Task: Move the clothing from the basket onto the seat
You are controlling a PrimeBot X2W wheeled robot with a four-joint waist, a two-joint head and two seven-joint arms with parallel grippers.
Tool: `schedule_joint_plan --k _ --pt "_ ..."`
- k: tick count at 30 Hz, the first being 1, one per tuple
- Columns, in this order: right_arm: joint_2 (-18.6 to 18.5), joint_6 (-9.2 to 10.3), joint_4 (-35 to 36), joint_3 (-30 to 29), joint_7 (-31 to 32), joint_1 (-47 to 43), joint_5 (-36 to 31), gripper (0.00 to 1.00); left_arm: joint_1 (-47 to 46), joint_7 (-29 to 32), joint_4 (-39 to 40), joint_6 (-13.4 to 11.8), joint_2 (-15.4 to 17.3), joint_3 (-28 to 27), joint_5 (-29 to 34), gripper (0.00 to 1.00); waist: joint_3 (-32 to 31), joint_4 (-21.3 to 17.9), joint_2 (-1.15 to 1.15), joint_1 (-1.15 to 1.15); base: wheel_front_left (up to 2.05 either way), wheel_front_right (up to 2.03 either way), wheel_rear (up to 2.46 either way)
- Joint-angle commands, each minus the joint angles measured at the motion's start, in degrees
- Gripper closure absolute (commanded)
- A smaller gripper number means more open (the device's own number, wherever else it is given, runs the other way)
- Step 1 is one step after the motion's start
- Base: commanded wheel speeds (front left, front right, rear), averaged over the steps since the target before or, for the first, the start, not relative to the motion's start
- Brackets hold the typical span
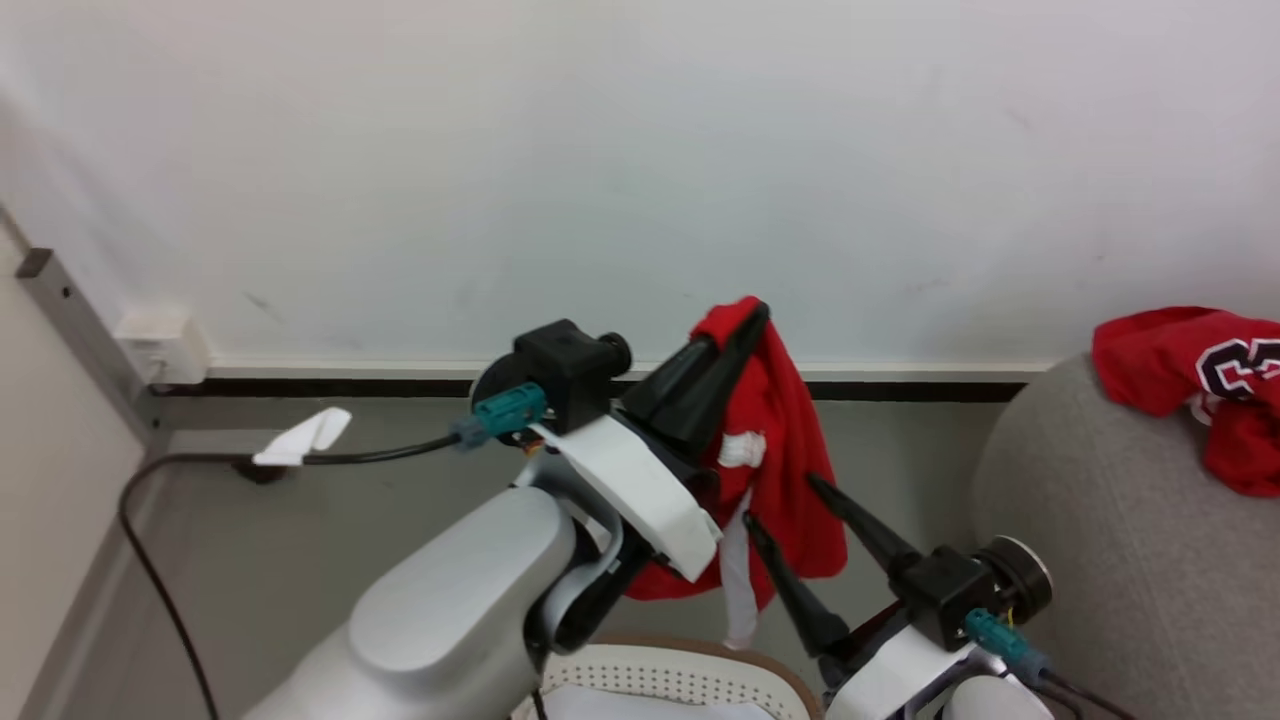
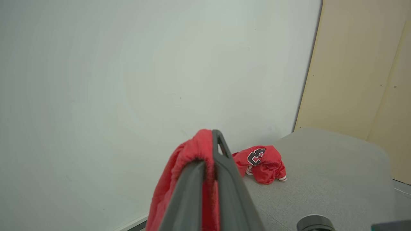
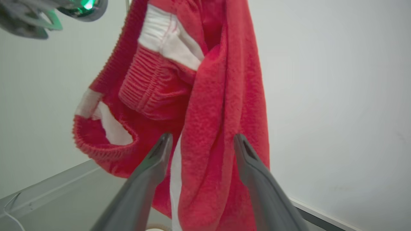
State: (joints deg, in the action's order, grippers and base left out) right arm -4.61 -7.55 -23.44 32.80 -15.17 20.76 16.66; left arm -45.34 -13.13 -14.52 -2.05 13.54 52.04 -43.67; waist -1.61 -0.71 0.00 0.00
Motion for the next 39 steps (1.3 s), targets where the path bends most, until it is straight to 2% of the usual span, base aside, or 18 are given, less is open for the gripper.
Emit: schedule_joint_plan --k 1,8,13,14,16,25,28,33,34,35,36,39 --pt "0.5 0.13 -2.3 -1.9 0.0 0.9 -0.9 0.0 0.1 0.4 0.6 0.4 -0.8 0.7 0.5 1.0 -0.7 2.8 0.0 0.0 0.0 0.0 0.0" --pt "1.5 0.13 -7.1 -7.5 0.0 0.6 -2.5 0.0 0.2 1.6 2.6 1.3 -2.3 2.9 0.5 1.0 -1.8 7.8 0.0 0.0 0.0 0.0 0.0" --pt "1.6 0.13 -12.0 -7.4 0.0 1.2 -1.0 0.0 0.8 2.6 4.5 1.4 -2.7 4.2 0.5 1.0 -2.5 11.2 0.0 0.0 0.0 0.0 0.0" --pt "1.6 0.13 -12.8 -7.6 0.0 1.3 -0.8 0.21 0.9 2.8 4.8 1.3 -2.6 4.4 0.6 1.0 -2.6 11.7 0.0 0.0 0.0 0.0 0.0" --pt "1.6 0.13 -13.8 -8.1 0.0 1.7 -0.5 1.0 1.1 2.9 5.2 1.1 -2.5 4.4 0.3 1.0 -2.7 12.5 0.0 0.0 0.0 0.0 0.0" --pt "1.7 0.13 -10.8 -7.4 0.0 0.9 3.4 1.0 2.1 3.0 5.5 0.1 -0.9 3.9 -0.3 1.0 -2.4 13.3 0.0 0.0 0.0 0.0 0.0" --pt "1.6 0.13 -8.8 -7.0 0.0 0.2 6.4 1.0 2.7 2.8 5.1 -0.1 -0.5 3.8 -0.7 1.0 -2.1 12.5 0.0 0.0 0.0 0.0 0.0" --pt "1.6 0.13 -4.7 -9.6 0.0 0.0 11.0 1.0 4.3 2.5 4.1 -0.6 0.3 3.8 -1.4 0.99 -1.5 10.4 0.0 0.0 0.0 0.0 0.0" --pt "1.6 0.13 -4.0 -10.4 0.0 0.0 11.4 1.0 4.7 2.4 4.0 -0.7 0.5 3.9 -1.5 0.64 -1.4 9.9 0.0 0.0 0.0 0.0 0.0" --pt "1.6 0.13 -3.1 -11.4 0.0 -0.1 11.9 1.0 5.1 2.3 3.8 -0.9 0.7 3.9 -1.6 0.51 -1.2 9.3 0.0 0.0 0.0 0.0 0.0" --pt "1.5 0.13 -2.3 -12.2 0.0 -0.1 12.4 1.0 5.6 2.3 3.7 -0.9 1.0 3.8 -1.7 0.02 -1.0 8.6 0.0 0.0 0.0 0.0 0.0" --pt "1.1 0.13 0.4 -14.7 0.0 -0.2 14.0 1.0 6.8 1.7 4.0 -0.8 1.3 3.9 -2.2 0.0 -0.4 6.1 0.0 0.0 0.0 0.0 0.0"
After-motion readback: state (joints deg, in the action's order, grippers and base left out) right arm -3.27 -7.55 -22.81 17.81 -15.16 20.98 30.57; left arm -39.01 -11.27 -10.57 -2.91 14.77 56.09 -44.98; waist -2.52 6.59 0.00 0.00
